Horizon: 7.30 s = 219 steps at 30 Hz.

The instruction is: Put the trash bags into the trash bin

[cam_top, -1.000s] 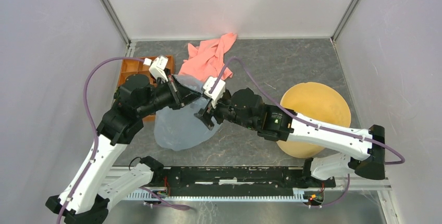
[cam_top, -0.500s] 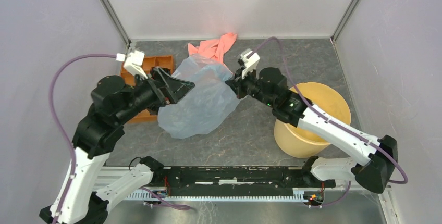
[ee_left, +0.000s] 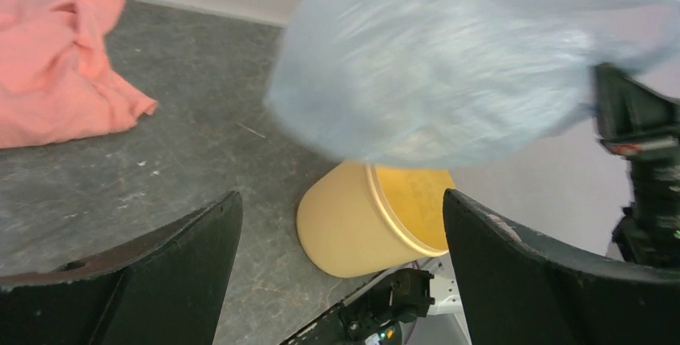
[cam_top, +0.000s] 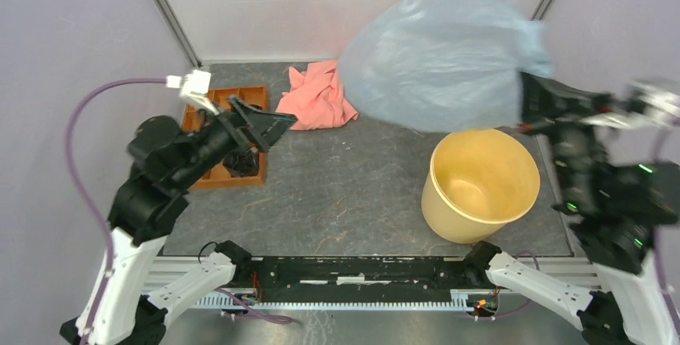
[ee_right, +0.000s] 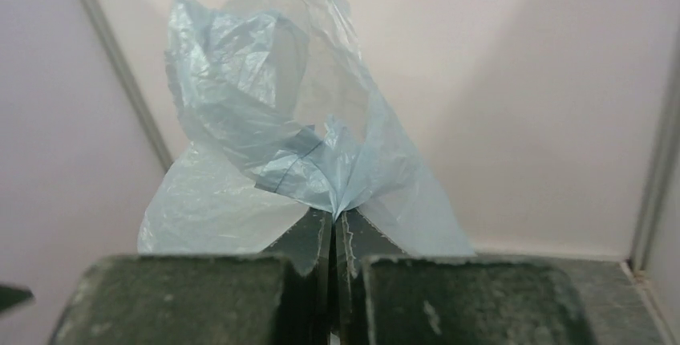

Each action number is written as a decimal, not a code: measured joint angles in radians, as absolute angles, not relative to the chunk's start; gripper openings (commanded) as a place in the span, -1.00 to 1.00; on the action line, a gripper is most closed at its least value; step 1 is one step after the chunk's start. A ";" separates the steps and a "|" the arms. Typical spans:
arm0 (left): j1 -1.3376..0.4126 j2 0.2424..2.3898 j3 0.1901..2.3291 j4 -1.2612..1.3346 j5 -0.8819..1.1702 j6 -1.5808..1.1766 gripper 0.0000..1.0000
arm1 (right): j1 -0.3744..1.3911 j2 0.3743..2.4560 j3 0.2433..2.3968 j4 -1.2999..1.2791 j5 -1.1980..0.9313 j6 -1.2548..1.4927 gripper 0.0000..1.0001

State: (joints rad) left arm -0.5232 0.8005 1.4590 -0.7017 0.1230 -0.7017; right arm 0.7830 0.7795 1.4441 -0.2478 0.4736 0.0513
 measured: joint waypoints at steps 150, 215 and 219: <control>-1.175 1.213 1.227 -0.620 -0.327 -0.744 1.00 | 0.781 0.997 1.291 -0.392 -0.178 0.191 -0.99; -1.175 0.746 1.150 -0.746 -0.550 -0.926 1.00 | 1.084 1.189 1.211 -0.613 0.214 0.341 -0.98; -1.173 0.875 1.288 -0.758 -0.610 -0.883 1.00 | 1.085 1.074 1.076 -0.462 0.082 0.297 -0.94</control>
State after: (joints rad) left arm -1.1732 0.8749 1.2877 -0.7578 -0.6098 -0.8825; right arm 1.0847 1.0740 1.0760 -0.4618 0.0822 0.2970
